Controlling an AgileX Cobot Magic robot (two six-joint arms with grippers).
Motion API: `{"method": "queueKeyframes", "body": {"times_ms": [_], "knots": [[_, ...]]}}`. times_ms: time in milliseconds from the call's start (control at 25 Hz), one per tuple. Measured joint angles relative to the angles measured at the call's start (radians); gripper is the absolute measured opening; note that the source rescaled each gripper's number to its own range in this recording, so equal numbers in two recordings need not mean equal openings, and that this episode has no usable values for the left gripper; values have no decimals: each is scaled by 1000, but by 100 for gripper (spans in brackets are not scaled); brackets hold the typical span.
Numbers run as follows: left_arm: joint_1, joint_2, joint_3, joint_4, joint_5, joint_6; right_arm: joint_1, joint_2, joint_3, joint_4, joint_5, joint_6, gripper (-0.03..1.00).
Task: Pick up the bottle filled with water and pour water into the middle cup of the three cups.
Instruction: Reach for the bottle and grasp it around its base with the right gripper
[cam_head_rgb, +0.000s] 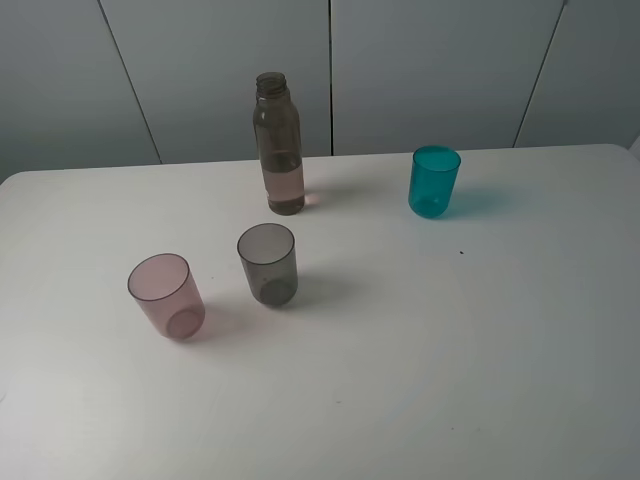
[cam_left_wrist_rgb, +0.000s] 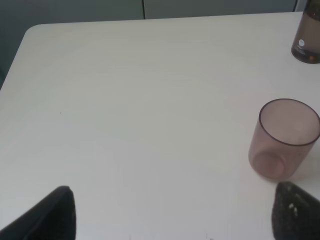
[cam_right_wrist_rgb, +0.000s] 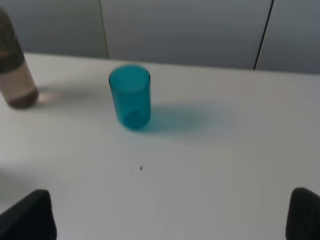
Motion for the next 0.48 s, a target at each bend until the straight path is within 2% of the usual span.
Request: {"method": "queueKeyframes", "body": {"times_ms": [240, 360, 480], "knots": [[0, 0, 0, 0, 0, 4, 0, 239, -144, 58, -236, -8, 100], [0, 0, 0, 0, 0, 4, 1, 368, -173, 112, -320, -17, 100], [0, 0, 0, 0, 0, 4, 59, 505, -180, 130, -390, -26, 100]]}}
